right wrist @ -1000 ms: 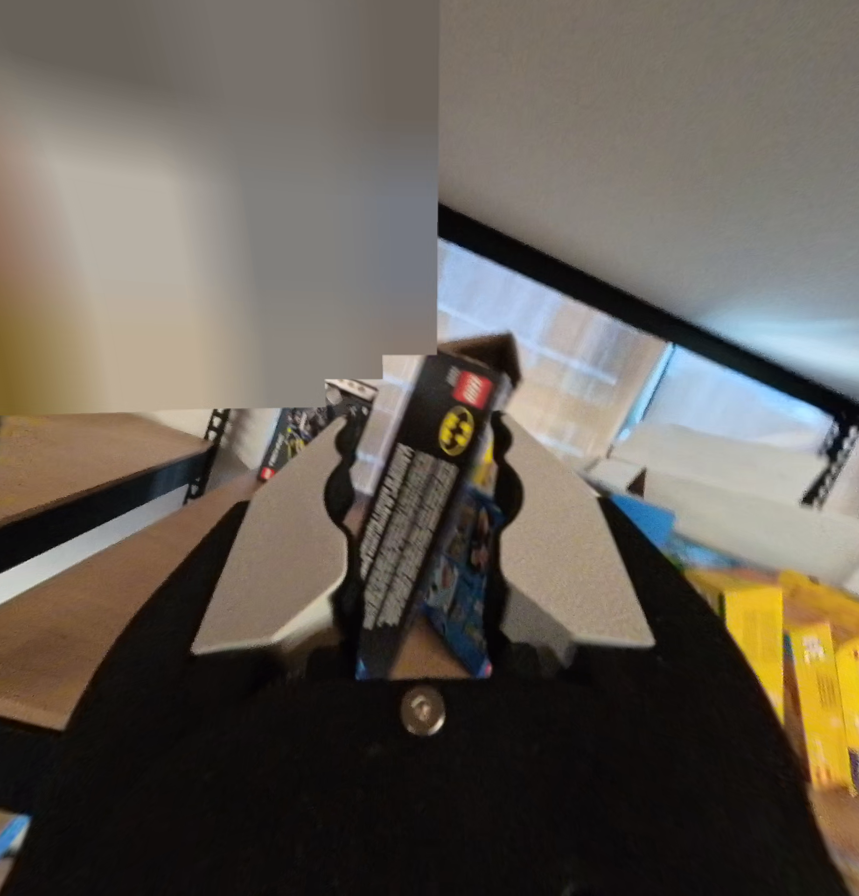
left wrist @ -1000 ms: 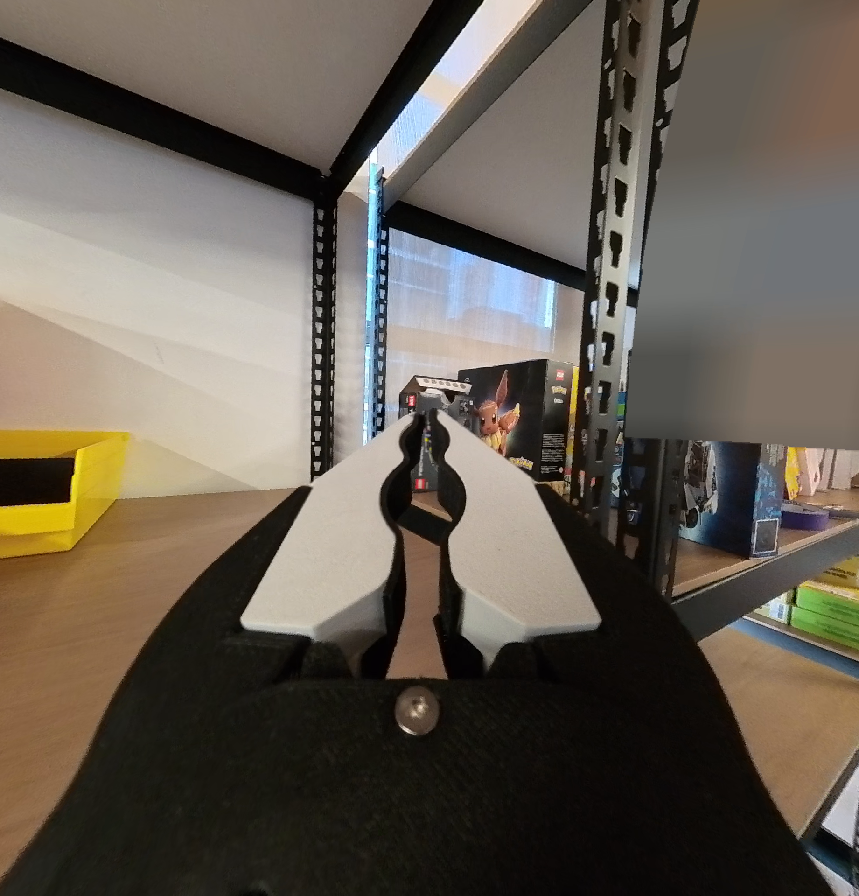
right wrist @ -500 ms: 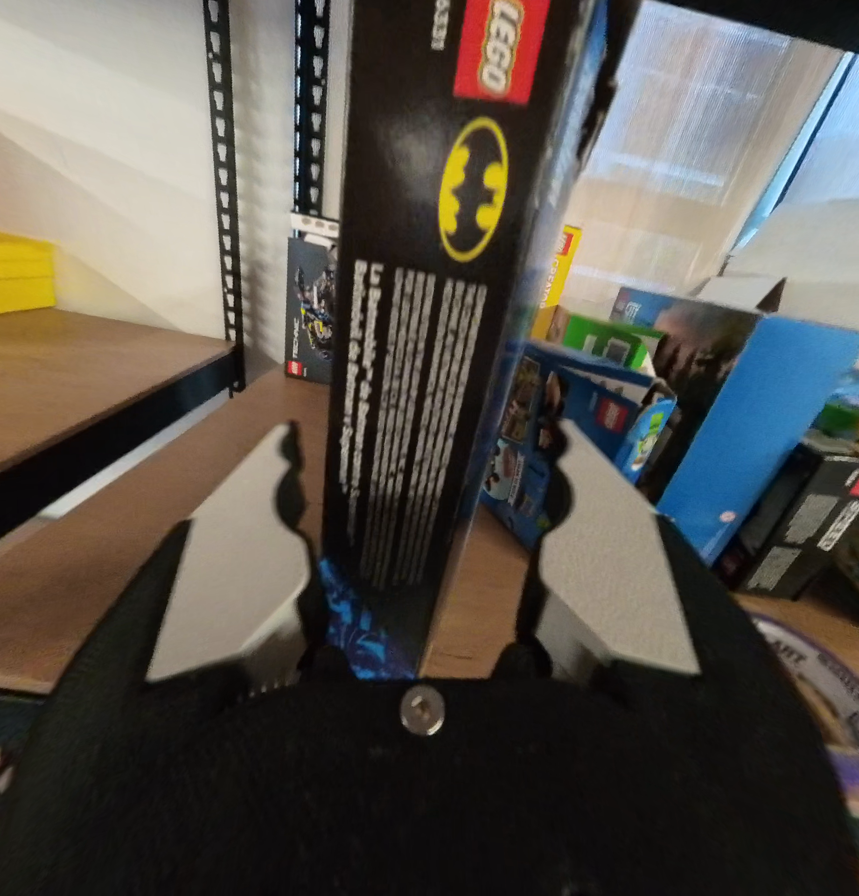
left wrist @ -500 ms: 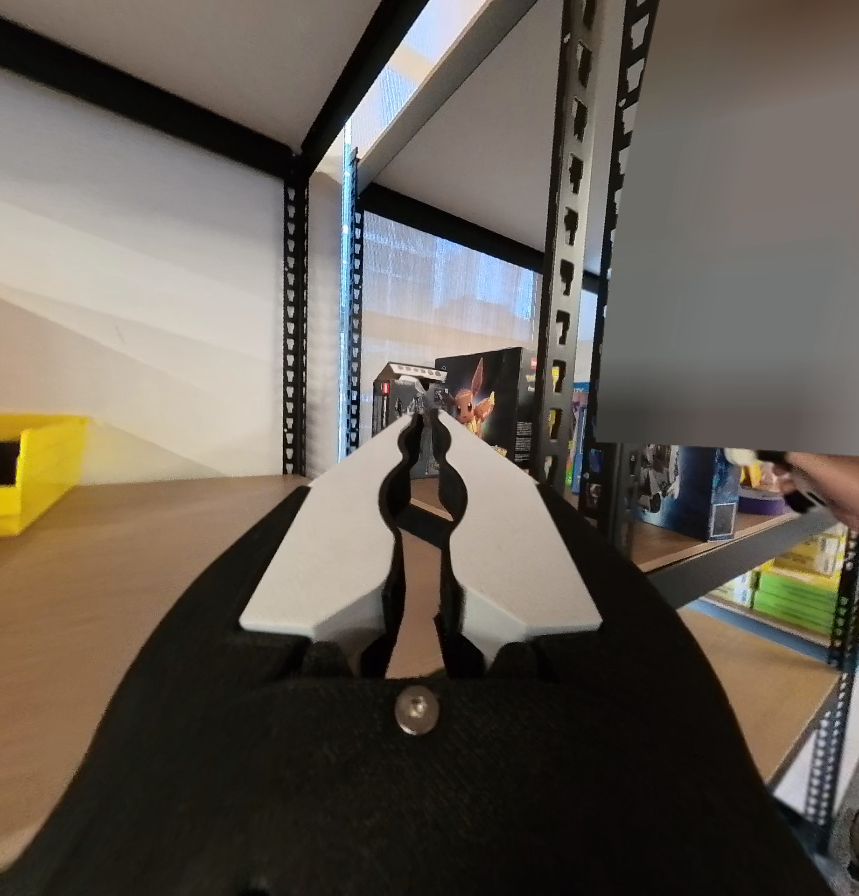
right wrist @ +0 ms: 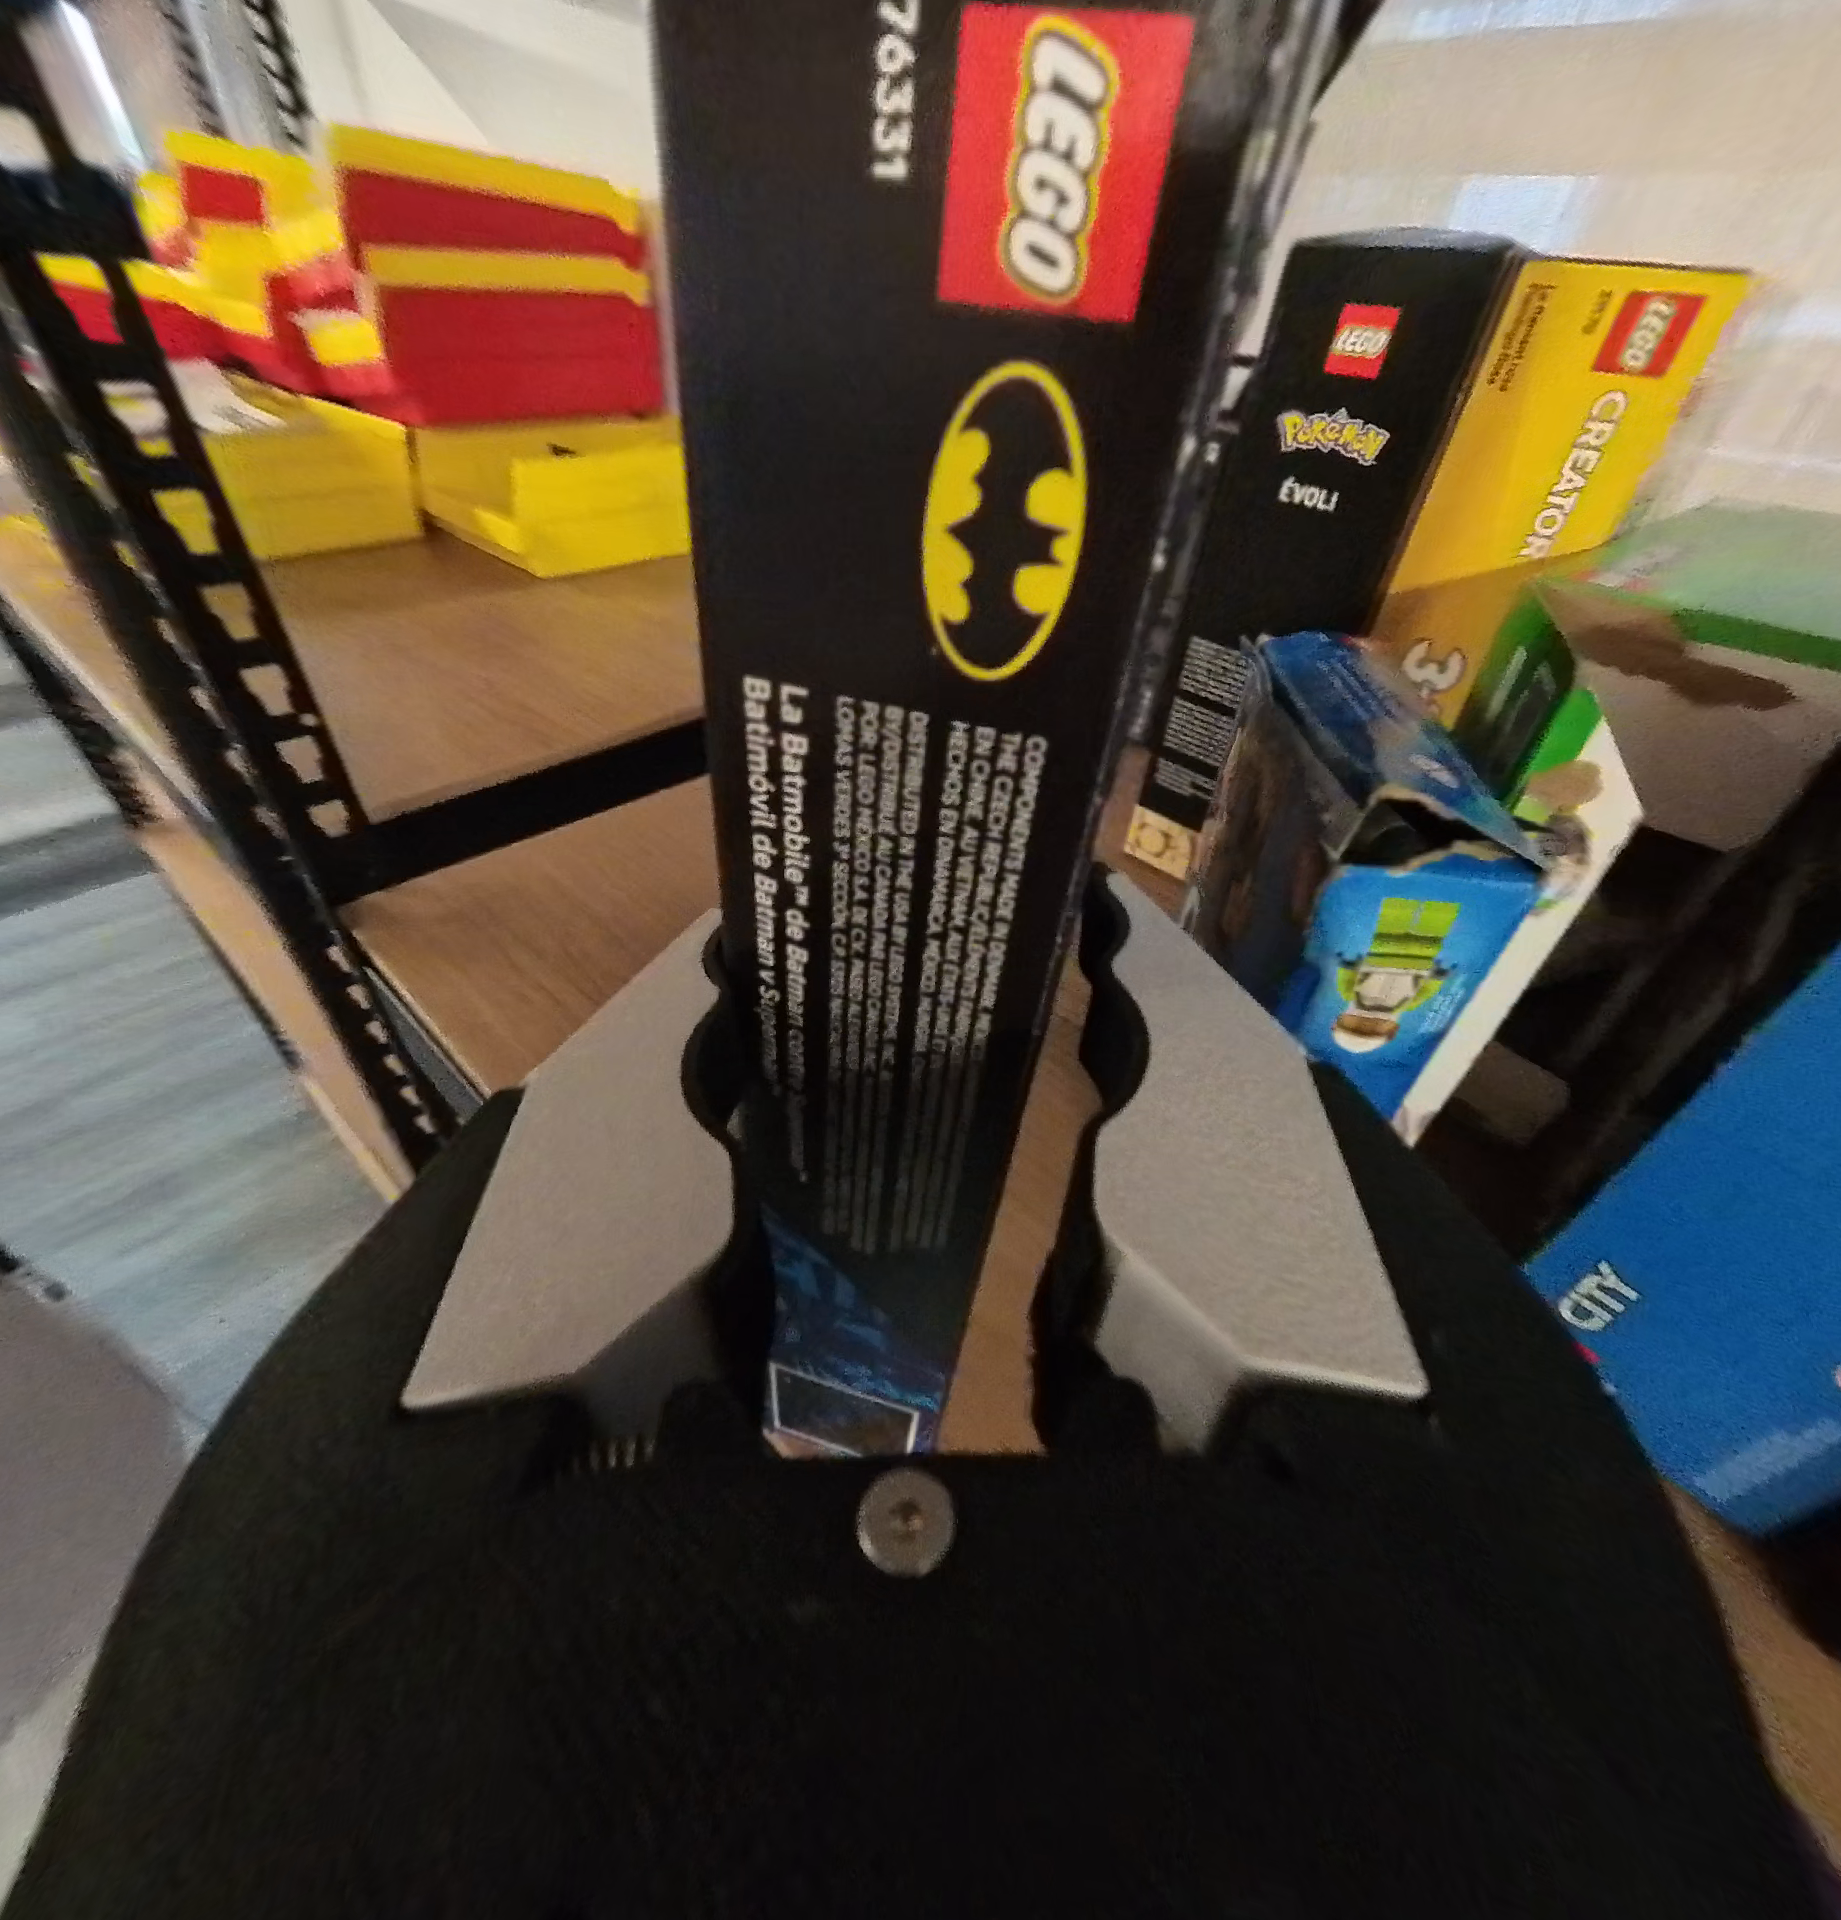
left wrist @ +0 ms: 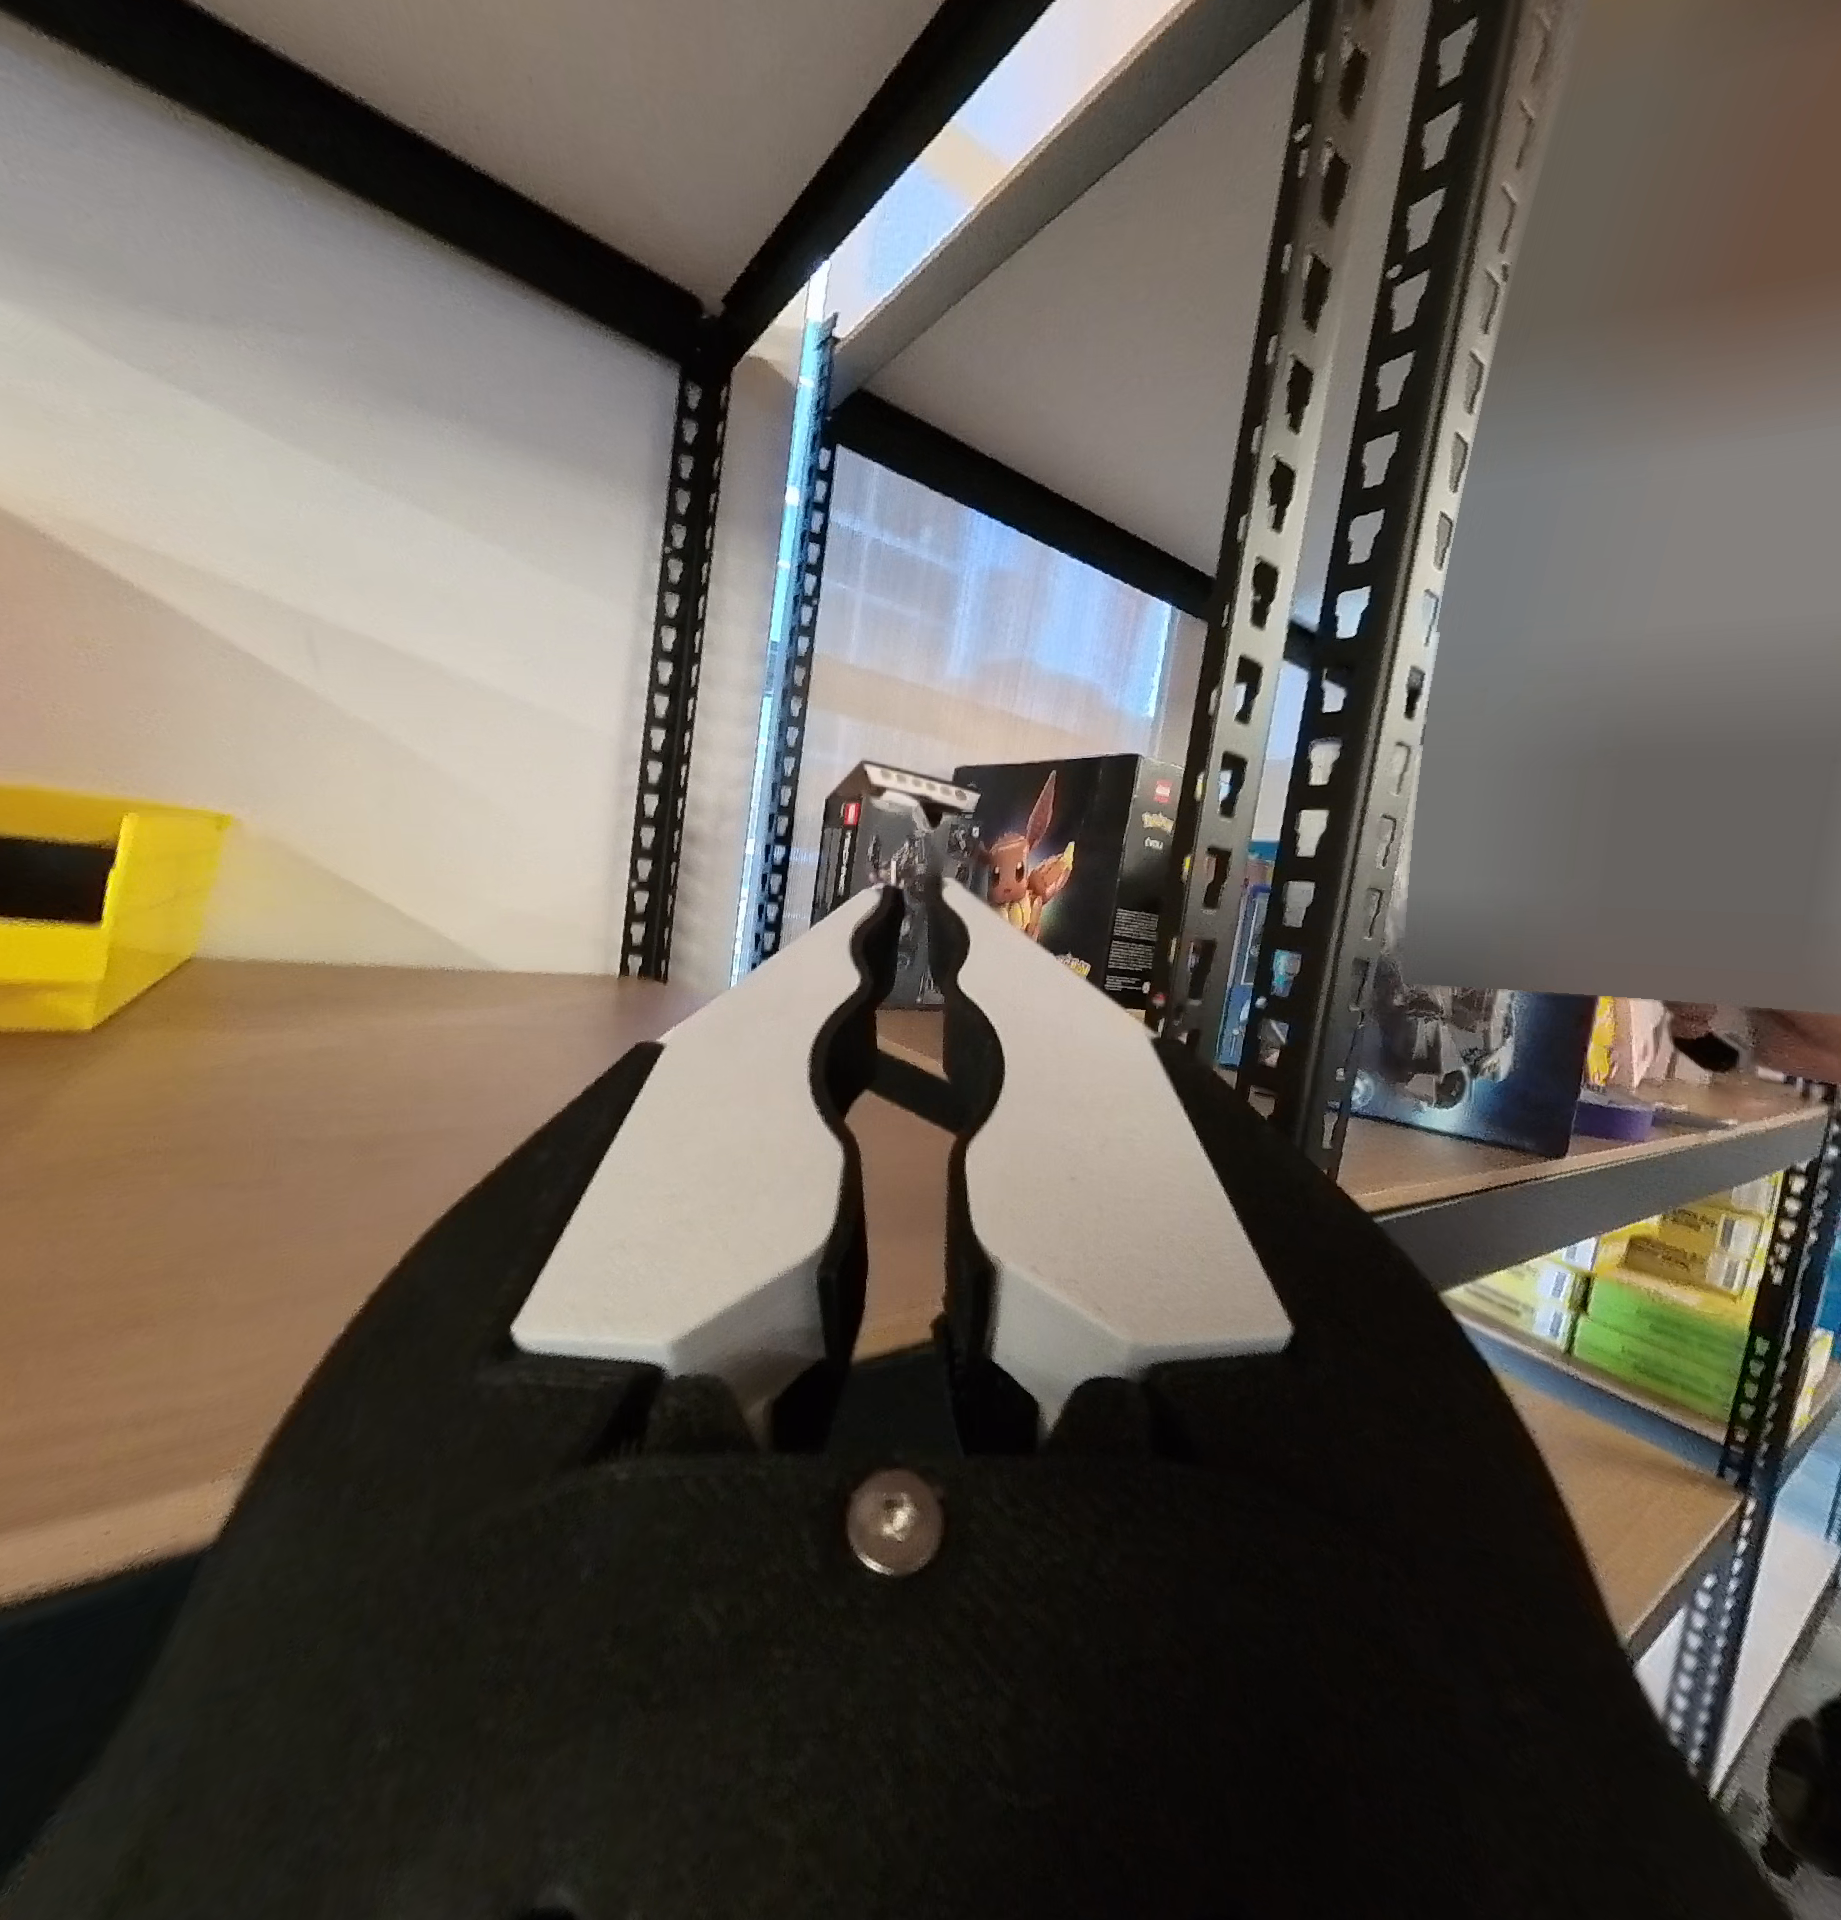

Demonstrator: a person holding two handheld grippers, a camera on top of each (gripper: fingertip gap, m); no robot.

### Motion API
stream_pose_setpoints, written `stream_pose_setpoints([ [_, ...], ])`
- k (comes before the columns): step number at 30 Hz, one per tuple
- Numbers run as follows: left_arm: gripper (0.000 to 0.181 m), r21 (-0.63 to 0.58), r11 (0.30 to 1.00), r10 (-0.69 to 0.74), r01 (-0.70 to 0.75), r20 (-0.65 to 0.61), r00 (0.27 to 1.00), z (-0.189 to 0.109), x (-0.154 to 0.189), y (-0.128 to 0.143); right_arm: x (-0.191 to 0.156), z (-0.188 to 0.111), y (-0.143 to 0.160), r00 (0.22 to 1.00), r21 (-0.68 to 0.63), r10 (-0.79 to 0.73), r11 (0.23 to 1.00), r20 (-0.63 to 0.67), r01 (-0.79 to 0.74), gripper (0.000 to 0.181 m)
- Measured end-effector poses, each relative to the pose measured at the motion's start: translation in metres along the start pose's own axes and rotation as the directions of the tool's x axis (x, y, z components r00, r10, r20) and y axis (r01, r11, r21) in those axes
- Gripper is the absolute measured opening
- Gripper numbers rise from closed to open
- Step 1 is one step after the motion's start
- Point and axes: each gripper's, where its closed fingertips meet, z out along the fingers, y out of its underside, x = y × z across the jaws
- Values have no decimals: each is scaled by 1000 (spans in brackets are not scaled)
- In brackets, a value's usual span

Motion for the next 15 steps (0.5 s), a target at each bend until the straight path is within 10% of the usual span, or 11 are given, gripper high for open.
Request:
stream_pose_setpoints([
  [15,1,-52,972,222,-230,-124,967,62,27,-67,11,-2,-3,930,54,-20,999,368,0,61],
])
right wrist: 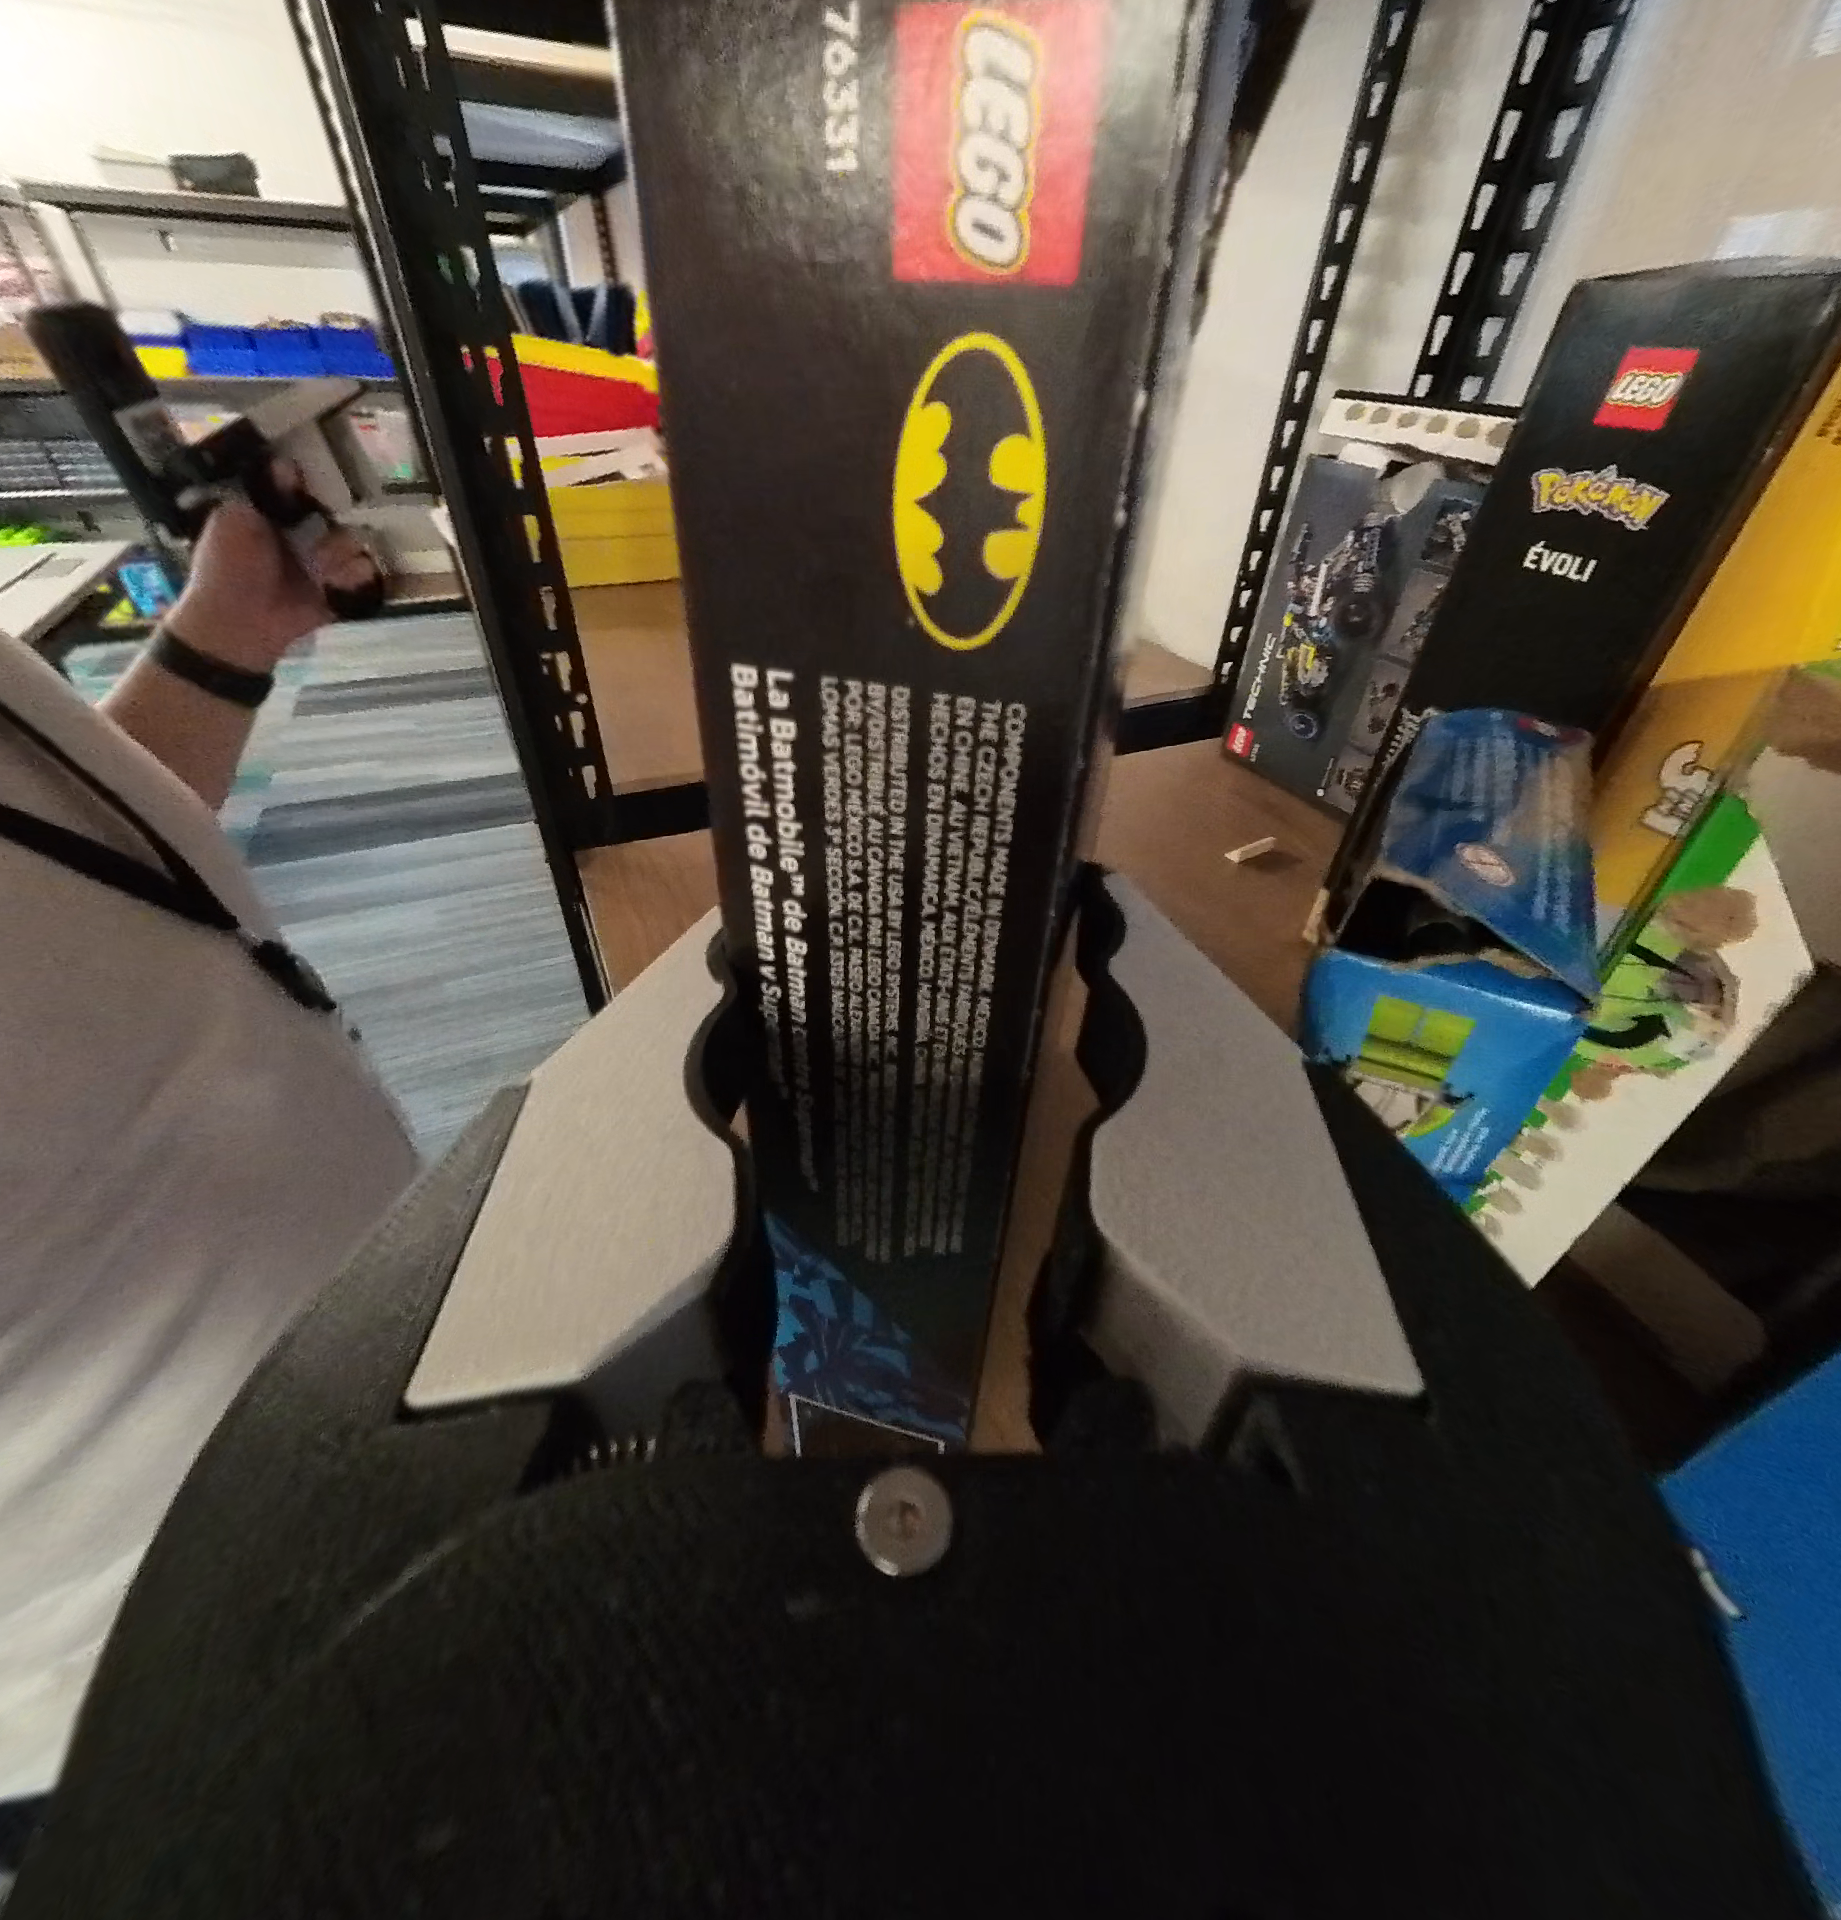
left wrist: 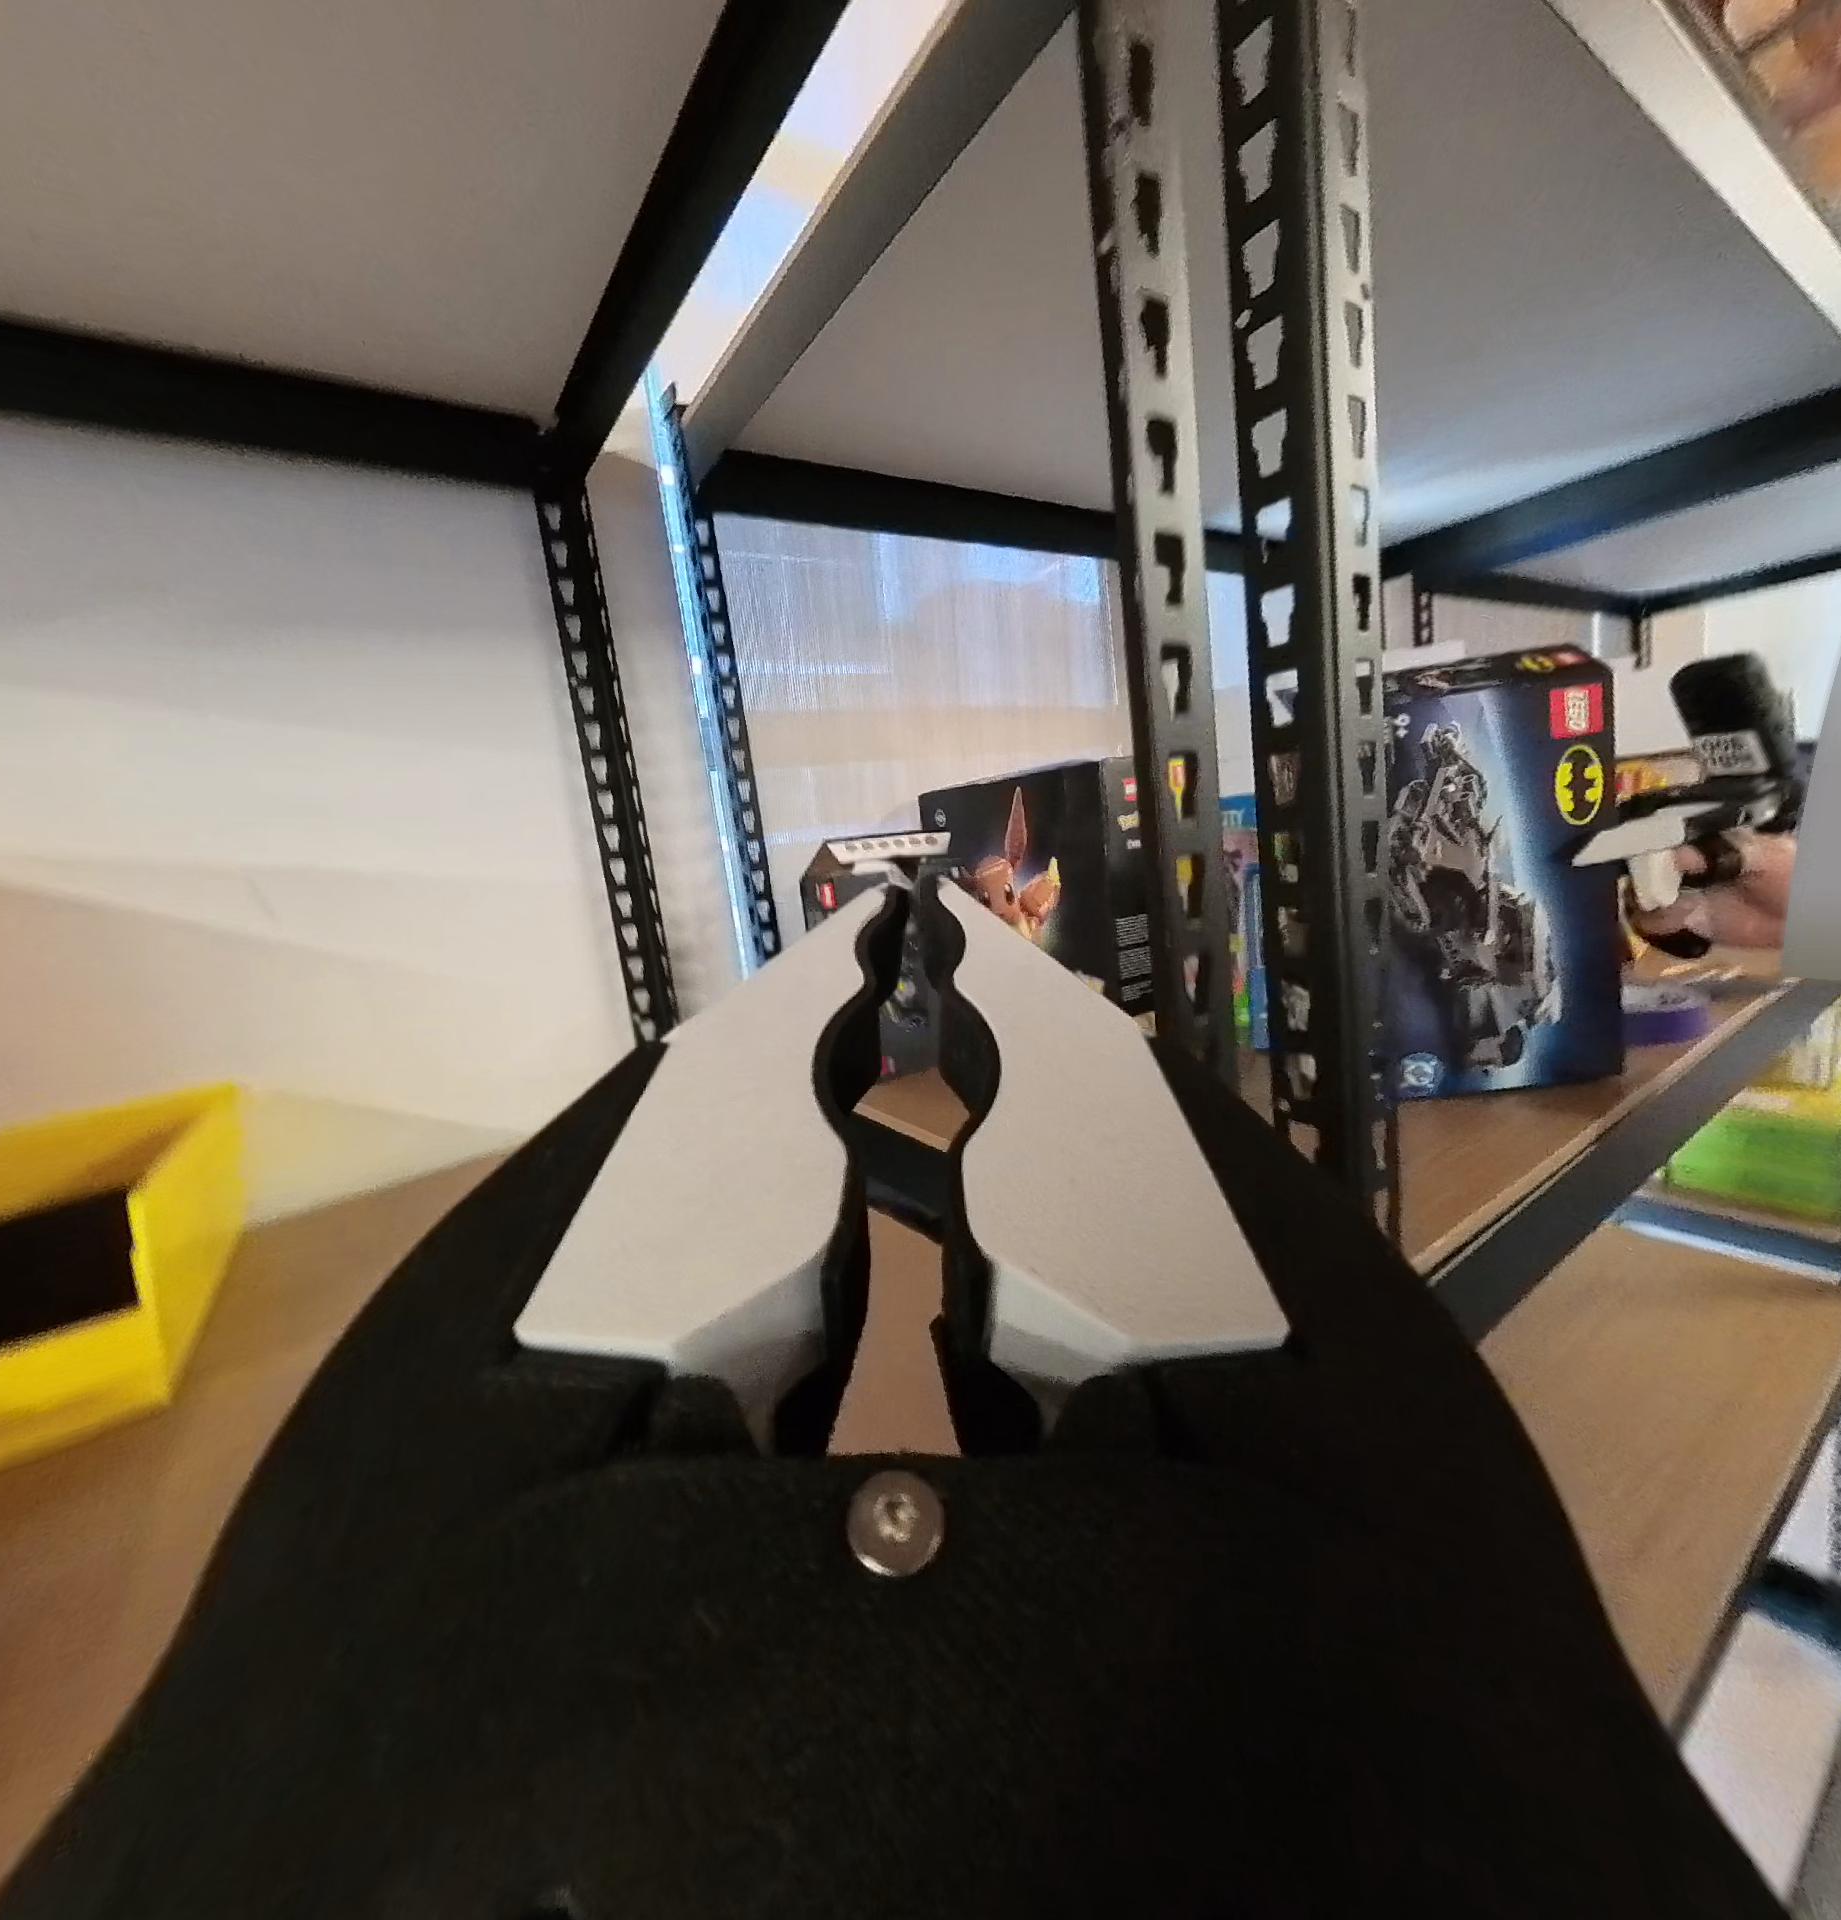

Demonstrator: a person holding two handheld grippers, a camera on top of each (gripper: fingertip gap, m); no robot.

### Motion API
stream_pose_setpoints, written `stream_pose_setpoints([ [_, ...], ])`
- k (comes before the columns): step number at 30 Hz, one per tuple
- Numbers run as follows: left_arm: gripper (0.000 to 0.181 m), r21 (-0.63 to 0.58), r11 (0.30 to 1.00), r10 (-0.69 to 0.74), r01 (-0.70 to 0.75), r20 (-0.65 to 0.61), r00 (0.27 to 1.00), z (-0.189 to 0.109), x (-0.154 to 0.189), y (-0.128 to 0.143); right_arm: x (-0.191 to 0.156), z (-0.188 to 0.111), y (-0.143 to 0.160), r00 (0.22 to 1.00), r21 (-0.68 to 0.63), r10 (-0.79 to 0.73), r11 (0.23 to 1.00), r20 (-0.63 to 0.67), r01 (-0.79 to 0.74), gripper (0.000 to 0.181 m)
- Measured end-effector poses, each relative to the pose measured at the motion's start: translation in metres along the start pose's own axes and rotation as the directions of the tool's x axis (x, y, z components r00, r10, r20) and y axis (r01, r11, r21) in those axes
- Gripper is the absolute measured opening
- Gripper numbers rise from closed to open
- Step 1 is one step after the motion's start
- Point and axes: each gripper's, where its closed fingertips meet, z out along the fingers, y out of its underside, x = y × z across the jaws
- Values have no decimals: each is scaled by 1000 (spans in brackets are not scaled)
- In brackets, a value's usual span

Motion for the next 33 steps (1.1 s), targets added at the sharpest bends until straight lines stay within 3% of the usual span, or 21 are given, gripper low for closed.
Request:
stream_pose_setpoints([
  [5,0,25,998,66,-66,-9,998,13,3,-29,6,-4,-4,998,-18,15,1000,62,-14,60],
  [13,0,79,997,11,-9,-13,1000,15,0,-53,13,-6,-13,989,-93,36,995,142,-23,60],
  [21,0,73,997,23,-23,2,1000,16,3,-50,19,3,-22,983,-178,53,984,177,-21,60],
  [33,0,83,997,1,-3,28,1000,15,-4,-45,26,4,-24,977,-184,79,982,200,-42,59],
])
